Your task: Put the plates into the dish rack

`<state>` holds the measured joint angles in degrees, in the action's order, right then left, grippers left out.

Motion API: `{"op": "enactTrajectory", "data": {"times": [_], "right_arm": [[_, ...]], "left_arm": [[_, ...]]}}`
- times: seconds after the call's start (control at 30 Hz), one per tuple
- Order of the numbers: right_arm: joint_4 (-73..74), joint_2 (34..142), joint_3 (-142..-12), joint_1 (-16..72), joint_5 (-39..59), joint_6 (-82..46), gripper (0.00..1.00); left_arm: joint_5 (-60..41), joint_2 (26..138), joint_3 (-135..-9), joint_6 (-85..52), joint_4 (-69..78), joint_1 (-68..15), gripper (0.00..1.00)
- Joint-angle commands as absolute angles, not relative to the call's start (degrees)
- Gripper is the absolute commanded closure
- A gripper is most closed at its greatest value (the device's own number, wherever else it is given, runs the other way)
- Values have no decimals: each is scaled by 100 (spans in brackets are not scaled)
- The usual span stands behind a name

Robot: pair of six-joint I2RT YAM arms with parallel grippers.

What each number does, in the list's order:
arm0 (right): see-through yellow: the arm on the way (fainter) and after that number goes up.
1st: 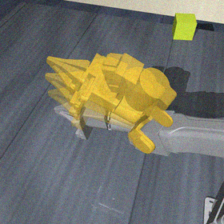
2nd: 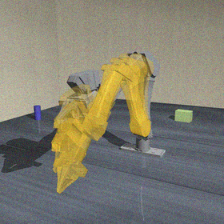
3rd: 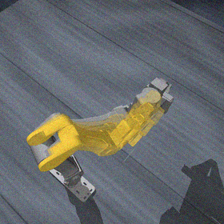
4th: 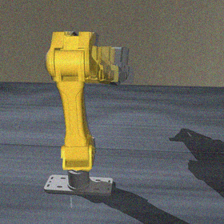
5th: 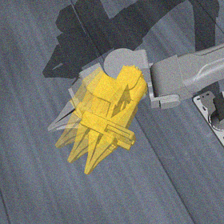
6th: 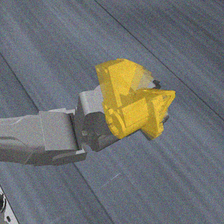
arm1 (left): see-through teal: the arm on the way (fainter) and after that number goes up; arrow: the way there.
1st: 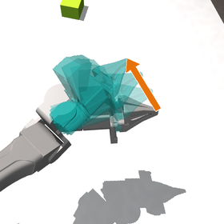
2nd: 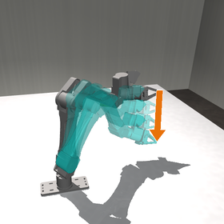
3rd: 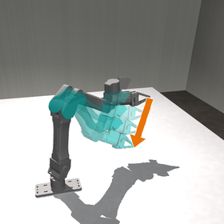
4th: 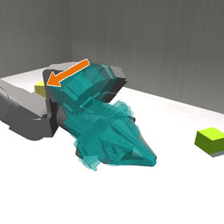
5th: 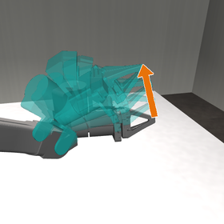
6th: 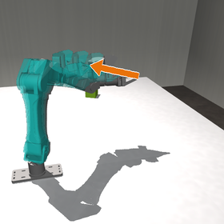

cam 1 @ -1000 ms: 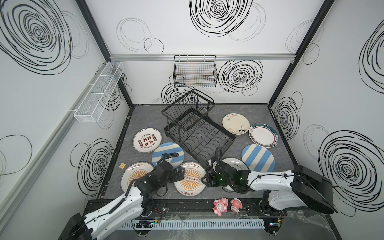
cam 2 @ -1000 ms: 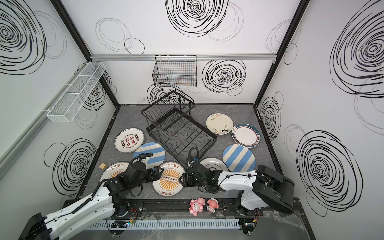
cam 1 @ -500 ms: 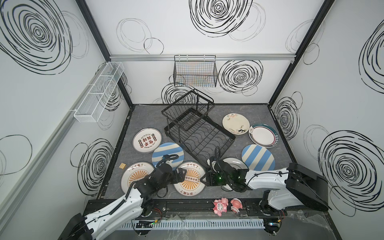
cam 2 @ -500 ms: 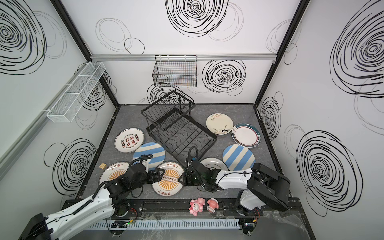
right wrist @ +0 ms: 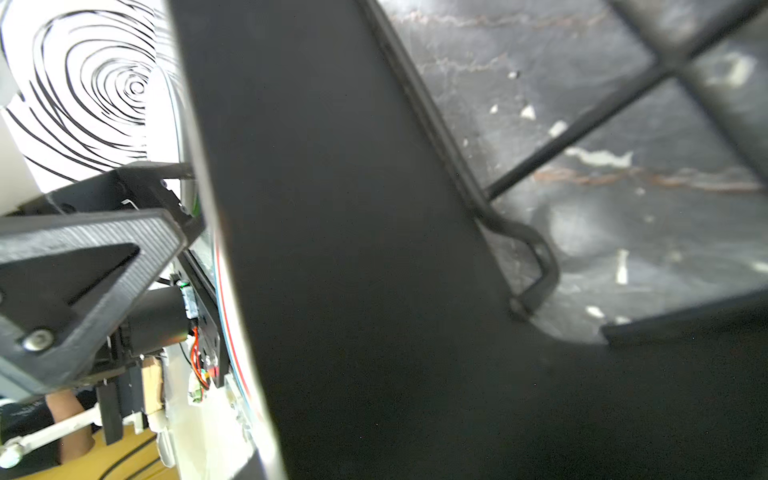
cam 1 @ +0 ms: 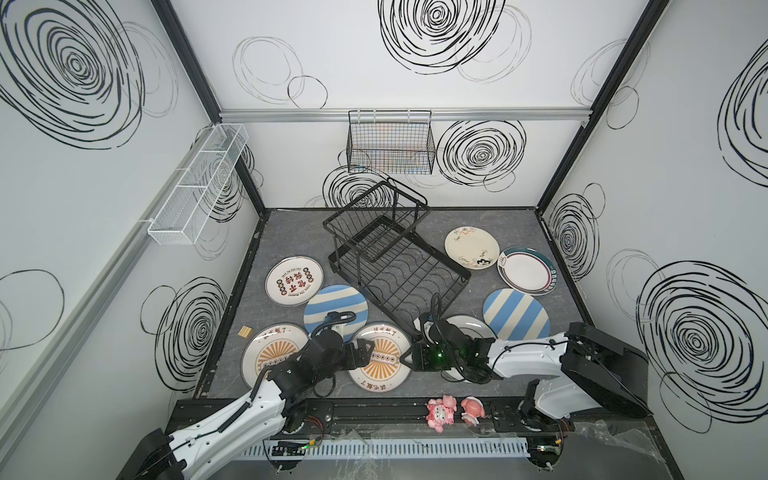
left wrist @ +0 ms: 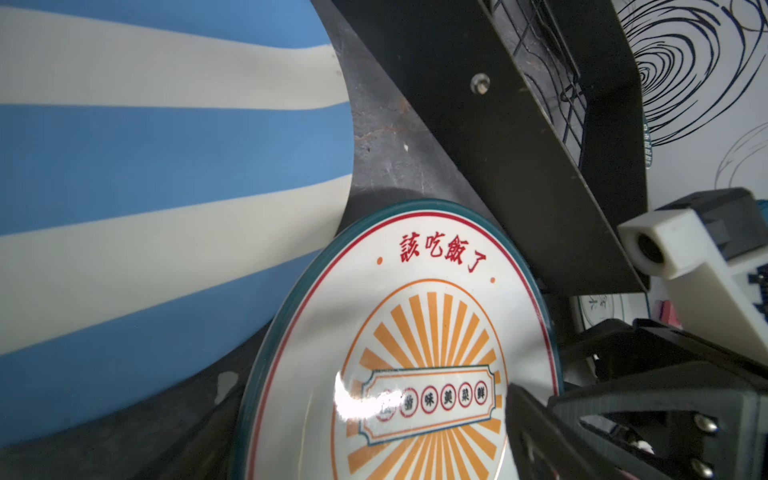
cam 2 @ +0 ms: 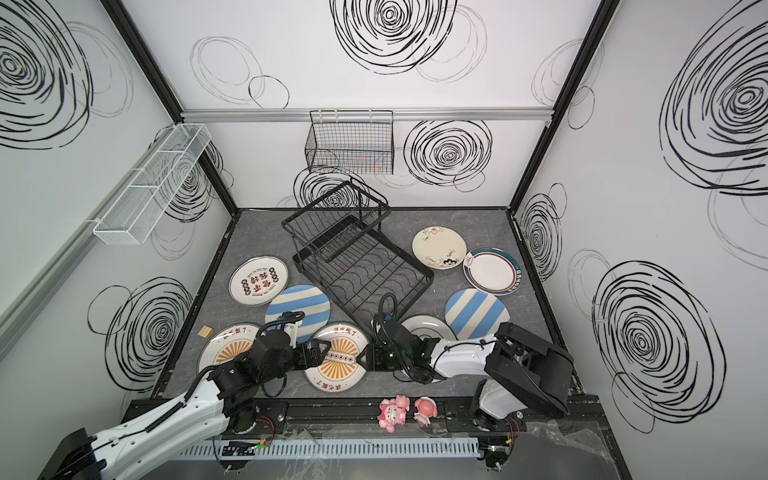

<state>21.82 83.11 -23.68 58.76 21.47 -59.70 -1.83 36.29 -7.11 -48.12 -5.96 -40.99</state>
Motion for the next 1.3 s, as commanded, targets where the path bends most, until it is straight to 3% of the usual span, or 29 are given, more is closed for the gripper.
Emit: {"op": "enactTrajectory", "data": {"times": [0.0,0.37,0.67,0.9,1.27], "right_arm": [[2467,8436,-2206,5795,2201,-6317,59],[2367,8499,-2329,5807,2112,-6398,81],[2186,7999,-2277,5869,1860,-6381,100],[1767,7306,-2324,5880,1661,-6244,100],[423,5983,-2651,5770,1330,-5177,100]], "left_arm": [[-347,3587,-651,-4803,-238,-4156,4],[-521,3527,-676,-4658,-107,-4262,4],[40,3110,-1109,-4460,-898,-4254,4],[358,2989,-1823,-4246,-1538,-4089,4],[-362,3765,-3044,-3387,-1855,-3417,4]]}}
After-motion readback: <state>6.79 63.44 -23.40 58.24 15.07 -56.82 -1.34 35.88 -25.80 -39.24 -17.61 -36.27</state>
